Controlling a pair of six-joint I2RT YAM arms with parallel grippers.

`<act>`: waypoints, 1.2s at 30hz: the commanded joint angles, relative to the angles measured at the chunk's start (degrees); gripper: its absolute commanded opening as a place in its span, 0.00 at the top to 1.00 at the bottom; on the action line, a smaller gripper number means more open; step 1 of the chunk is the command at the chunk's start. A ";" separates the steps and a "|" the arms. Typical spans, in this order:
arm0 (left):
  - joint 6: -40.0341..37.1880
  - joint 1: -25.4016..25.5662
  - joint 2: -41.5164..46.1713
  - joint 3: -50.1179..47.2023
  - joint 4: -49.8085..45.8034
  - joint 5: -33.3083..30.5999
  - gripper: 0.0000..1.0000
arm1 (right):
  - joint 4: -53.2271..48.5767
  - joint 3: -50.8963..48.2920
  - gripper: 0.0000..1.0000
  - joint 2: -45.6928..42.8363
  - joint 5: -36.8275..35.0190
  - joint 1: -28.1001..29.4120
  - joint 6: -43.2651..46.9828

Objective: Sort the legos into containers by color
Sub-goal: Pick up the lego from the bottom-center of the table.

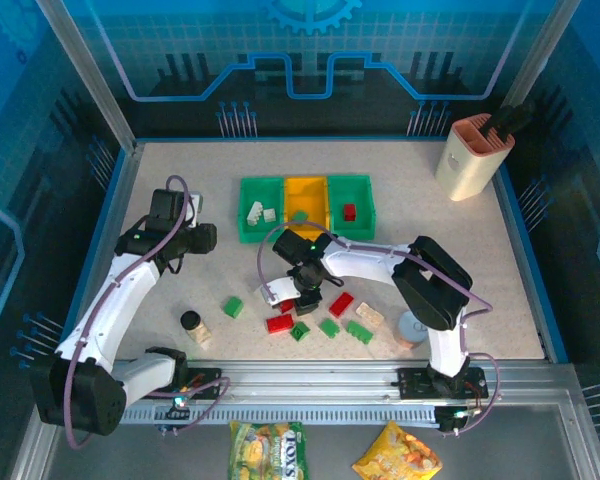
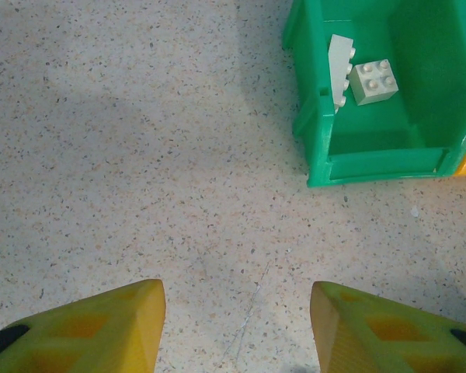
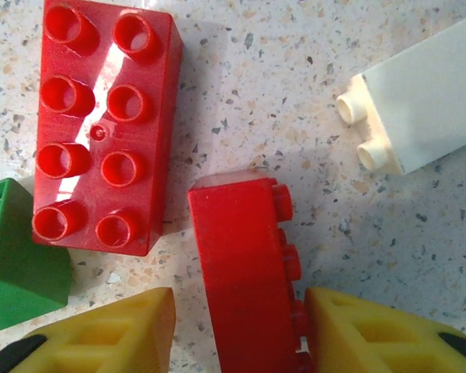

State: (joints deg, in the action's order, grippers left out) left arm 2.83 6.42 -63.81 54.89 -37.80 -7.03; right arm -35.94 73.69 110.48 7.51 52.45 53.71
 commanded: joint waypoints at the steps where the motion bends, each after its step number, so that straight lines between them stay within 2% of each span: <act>1: -0.41 -0.53 -0.48 -0.24 0.14 1.31 0.47 | -0.57 -0.03 0.56 1.28 0.41 0.51 0.98; 13: -0.42 -0.53 -0.26 -0.27 -0.06 1.22 0.47 | -1.33 0.18 0.71 0.86 -0.13 -0.24 1.03; 25: -0.54 -0.53 -0.35 -0.23 -0.04 1.04 0.47 | -0.67 -1.03 0.72 -3.57 1.53 -3.07 -1.95; 31: -0.52 -0.53 -0.65 -0.18 0.03 1.23 0.47 | 3.62 -5.11 0.72 -7.93 2.54 -5.19 -7.43; 36: -0.49 -0.51 -0.66 -0.13 0.04 1.23 0.47 | 8.66 -8.50 0.73 -12.22 2.69 -8.01 -17.46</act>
State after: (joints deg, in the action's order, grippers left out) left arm 2.83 6.42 -64.14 54.89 -37.80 -7.01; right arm -31.07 66.65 101.47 8.56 46.26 43.90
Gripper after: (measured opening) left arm 0.533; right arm 0.273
